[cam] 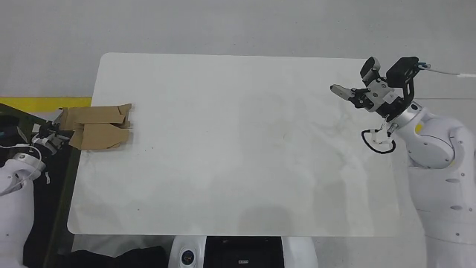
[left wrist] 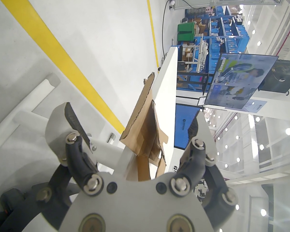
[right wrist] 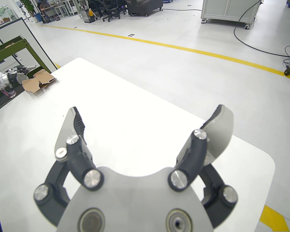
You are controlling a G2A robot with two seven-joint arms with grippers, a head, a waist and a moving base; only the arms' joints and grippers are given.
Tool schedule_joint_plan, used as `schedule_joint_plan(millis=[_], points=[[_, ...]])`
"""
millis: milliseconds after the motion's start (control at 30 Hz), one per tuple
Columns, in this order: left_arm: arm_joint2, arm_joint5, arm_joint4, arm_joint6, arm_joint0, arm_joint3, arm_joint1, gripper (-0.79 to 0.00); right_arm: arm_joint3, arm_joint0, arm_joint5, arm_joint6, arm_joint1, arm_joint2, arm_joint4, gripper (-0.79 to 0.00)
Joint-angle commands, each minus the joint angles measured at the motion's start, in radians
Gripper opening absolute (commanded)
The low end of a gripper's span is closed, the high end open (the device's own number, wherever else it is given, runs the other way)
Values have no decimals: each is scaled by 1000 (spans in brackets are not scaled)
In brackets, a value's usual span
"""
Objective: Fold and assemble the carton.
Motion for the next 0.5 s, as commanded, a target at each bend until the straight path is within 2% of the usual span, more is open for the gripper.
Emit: schedule_joint_plan(millis=[0,267,467], points=[[-2,4,-11,-1,2,1,-1,-785,0,0,0,0,0,0,0,0],[-13,1,-68,-34,-4,10,-4,-785,0,0,0,0,0,0,0,0],[-33,-3,-127,-61,-9,-20,-5,-785,0,0,0,0,0,0,0,0]])
